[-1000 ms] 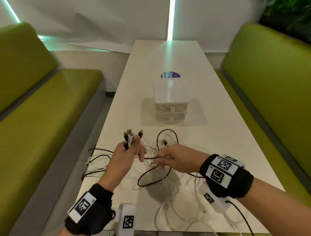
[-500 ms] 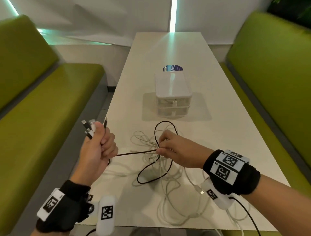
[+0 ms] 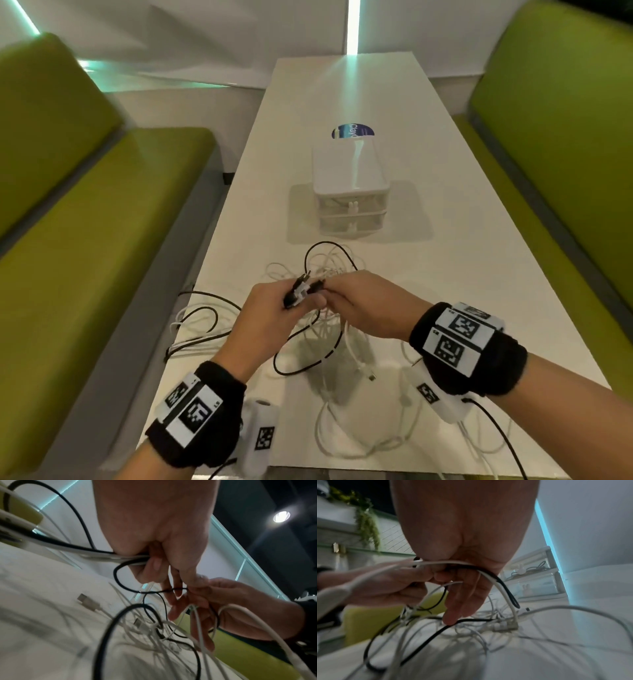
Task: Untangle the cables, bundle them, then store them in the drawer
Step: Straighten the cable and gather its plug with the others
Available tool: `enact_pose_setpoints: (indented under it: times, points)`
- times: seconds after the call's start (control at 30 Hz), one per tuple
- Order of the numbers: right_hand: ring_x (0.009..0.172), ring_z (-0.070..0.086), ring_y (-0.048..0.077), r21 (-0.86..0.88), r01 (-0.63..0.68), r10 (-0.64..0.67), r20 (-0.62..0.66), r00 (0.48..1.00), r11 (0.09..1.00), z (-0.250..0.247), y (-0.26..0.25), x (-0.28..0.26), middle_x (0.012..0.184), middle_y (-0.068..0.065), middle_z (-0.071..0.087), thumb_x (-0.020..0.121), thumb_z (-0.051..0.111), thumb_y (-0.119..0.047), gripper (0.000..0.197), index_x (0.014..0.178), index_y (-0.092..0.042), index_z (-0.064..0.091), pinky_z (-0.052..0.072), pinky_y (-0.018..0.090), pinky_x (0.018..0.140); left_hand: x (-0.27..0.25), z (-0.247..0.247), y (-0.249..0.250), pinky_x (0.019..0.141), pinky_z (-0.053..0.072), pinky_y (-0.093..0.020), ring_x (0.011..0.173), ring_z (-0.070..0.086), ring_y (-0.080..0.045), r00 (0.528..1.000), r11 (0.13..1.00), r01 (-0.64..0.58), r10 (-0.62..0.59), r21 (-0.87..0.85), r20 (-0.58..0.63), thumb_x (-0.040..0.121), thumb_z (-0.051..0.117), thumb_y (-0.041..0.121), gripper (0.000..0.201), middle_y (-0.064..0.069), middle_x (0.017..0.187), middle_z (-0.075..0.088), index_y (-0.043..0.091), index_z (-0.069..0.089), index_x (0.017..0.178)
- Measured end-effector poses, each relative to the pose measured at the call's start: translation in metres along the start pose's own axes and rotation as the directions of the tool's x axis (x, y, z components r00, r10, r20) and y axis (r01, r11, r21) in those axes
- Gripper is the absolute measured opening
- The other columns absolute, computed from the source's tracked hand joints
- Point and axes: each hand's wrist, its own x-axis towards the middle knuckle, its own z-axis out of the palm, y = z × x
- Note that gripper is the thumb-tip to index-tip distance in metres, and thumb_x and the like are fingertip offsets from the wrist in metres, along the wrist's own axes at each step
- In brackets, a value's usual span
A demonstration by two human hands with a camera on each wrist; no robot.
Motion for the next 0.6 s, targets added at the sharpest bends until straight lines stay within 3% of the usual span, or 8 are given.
enact_pose_setpoints:
  times: [0.07, 0.13, 0.23, 0.3, 0.37, 0.43, 0.53, 0.6]
  points:
    - [0.072, 0.047, 0.014, -0.053, -0.004, 0.008, 0.069, 0.998, 0.999, 0.002, 0.004, -0.001, 0.084, -0.002, 0.052, 0.104, 0.035, -0.033, 0.025, 0.084, -0.022, 0.046, 0.035, 0.029, 0.066, 0.004, -0.001, 0.000, 0.064, 0.046, -0.039, 0.064, 0.058, -0.016, 1.000, 0.993, -0.006, 0.003, 0.116, 0.024, 0.075, 0.069, 0.055, 0.036, -0.003, 0.067, 0.066, 0.019, 0.069, 0.077]
    - [0.073, 0.047, 0.015, -0.109, -0.005, 0.017, 0.113, 0.994, 0.994, 0.004, 0.007, -0.001, 0.086, -0.001, 0.051, 0.103, 0.031, -0.043, 0.034, 0.084, -0.020, 0.048, 0.032, 0.027, 0.064, 0.008, -0.004, 0.003, 0.062, 0.046, -0.040, 0.063, 0.059, -0.018, 0.997, 0.973, -0.021, 0.004, 0.229, 0.074, 0.076, 0.069, 0.056, 0.039, -0.001, 0.064, 0.065, 0.018, 0.067, 0.073]
    - [0.073, 0.048, 0.019, -0.209, -0.025, 0.056, 0.143, 0.988, 0.978, 0.004, 0.010, -0.002, 0.083, 0.000, 0.054, 0.103, 0.035, -0.040, 0.033, 0.085, -0.016, 0.050, 0.033, 0.030, 0.061, 0.009, -0.012, 0.007, 0.054, 0.038, -0.021, 0.060, 0.055, -0.005, 0.994, 0.942, -0.080, 0.053, 0.326, 0.093, 0.078, 0.073, 0.041, 0.024, 0.006, 0.059, 0.057, 0.031, 0.056, 0.064]
    - [0.076, 0.052, 0.023, -0.274, -0.071, 0.119, 0.162, 0.980, 0.959, 0.002, 0.015, -0.005, 0.085, 0.003, 0.058, 0.103, 0.036, -0.038, 0.031, 0.089, -0.016, 0.053, 0.039, 0.034, 0.066, 0.009, -0.029, 0.004, 0.053, 0.036, -0.018, 0.058, 0.054, -0.003, 0.997, 0.938, -0.056, 0.069, 0.342, -0.026, 0.079, 0.074, 0.033, 0.022, 0.009, 0.058, 0.056, 0.032, 0.057, 0.065]
    - [0.077, 0.052, 0.025, -0.313, -0.122, 0.177, 0.156, 0.972, 0.942, 0.001, 0.020, -0.009, 0.087, 0.005, 0.059, 0.103, 0.036, -0.039, 0.033, 0.089, -0.014, 0.053, 0.042, 0.037, 0.067, 0.009, -0.055, -0.003, 0.055, 0.039, -0.017, 0.064, 0.059, -0.006, 0.983, 0.954, 0.035, 0.021, 0.299, -0.184, 0.082, 0.073, 0.026, 0.011, 0.007, 0.066, 0.064, 0.021, 0.068, 0.074]
    - [0.076, 0.052, 0.025, -0.301, -0.154, 0.200, 0.128, 0.971, 0.941, 0.001, 0.021, -0.011, 0.085, 0.005, 0.059, 0.103, 0.035, -0.038, 0.032, 0.084, -0.016, 0.048, 0.041, 0.037, 0.067, 0.009, -0.074, -0.014, 0.056, 0.042, -0.022, 0.067, 0.061, -0.010, 0.974, 0.948, 0.092, -0.021, 0.306, -0.226, 0.085, 0.071, 0.025, 0.013, 0.006, 0.070, 0.067, 0.016, 0.070, 0.075]
    - [0.075, 0.050, 0.023, -0.290, -0.157, 0.197, 0.115, 0.974, 0.944, 0.008, 0.013, -0.005, 0.082, 0.003, 0.056, 0.103, 0.035, -0.037, 0.030, 0.083, -0.018, 0.044, 0.037, 0.034, 0.066, 0.007, -0.082, -0.029, 0.059, 0.046, -0.041, 0.068, 0.062, -0.026, 0.972, 0.915, 0.166, -0.090, 0.366, -0.216, 0.085, 0.068, 0.037, 0.030, -0.006, 0.072, 0.068, 0.009, 0.068, 0.076]
    - [0.076, 0.049, 0.022, -0.272, -0.157, 0.193, 0.113, 0.975, 0.949, 0.014, 0.008, -0.002, 0.084, 0.001, 0.056, 0.104, 0.034, -0.037, 0.030, 0.084, -0.017, 0.046, 0.036, 0.033, 0.067, 0.006, -0.084, -0.034, 0.064, 0.050, -0.042, 0.073, 0.064, -0.028, 0.961, 0.920, 0.176, -0.084, 0.349, -0.263, 0.087, 0.064, 0.041, 0.034, -0.008, 0.077, 0.070, 0.008, 0.070, 0.082]
